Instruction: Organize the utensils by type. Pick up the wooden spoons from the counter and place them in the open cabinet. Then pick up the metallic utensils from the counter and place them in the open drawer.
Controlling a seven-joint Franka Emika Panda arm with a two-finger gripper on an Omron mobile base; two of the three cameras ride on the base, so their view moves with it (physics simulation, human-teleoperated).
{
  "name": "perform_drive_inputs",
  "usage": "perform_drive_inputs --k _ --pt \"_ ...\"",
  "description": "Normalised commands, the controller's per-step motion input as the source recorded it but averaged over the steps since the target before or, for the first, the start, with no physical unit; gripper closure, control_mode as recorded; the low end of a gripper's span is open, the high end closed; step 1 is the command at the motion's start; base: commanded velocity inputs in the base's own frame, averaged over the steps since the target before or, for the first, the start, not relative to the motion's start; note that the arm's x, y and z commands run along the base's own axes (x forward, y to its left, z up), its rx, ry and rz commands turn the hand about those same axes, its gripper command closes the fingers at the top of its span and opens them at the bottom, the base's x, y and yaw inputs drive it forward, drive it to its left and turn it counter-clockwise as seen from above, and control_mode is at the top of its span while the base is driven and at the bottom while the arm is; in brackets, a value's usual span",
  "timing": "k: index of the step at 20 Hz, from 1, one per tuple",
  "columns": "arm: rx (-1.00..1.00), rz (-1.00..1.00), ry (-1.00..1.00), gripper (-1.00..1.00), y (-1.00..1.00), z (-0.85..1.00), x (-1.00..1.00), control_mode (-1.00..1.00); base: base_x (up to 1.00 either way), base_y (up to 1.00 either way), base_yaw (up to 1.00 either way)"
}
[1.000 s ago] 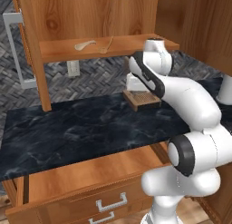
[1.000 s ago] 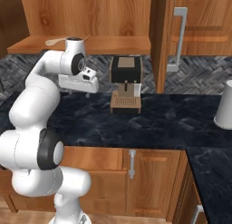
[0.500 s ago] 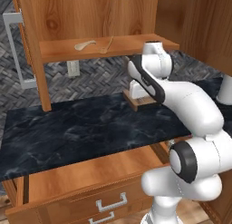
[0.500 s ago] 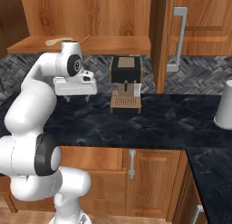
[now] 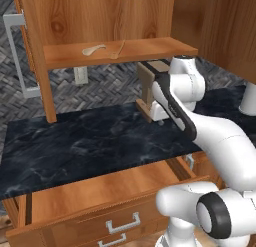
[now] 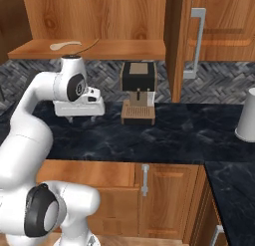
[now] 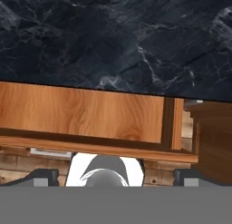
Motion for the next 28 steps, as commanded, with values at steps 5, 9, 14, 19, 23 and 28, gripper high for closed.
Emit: perform_drive_inputs --k 5,9,14,19,23,28 --pt "0.00 0.00 0.00 -1.00 0.00 0.00 -0.15 -1.00 0.00 0.00 0.00" --pt "0.00 0.00 0.00 -1.00 0.00 0.00 0.00 -1.00 0.00 0.00 0.00" --pt "0.00 0.00 0.00 -1.00 0.00 0.00 0.00 -1.00 0.00 0.00 0.00" --pt "0.00 0.00 0.00 -1.00 0.00 0.00 -0.08 -1.00 0.00 0.00 0.00" --pt "0.02 0.00 0.00 -1.00 -0.03 -0.02 -0.26 -1.00 0.00 0.00 0.00" --pt "0.03 -0.02 -0.02 -1.00 -0.07 -0.03 -0.36 1.00 -0.38 -0.08 -0.02"
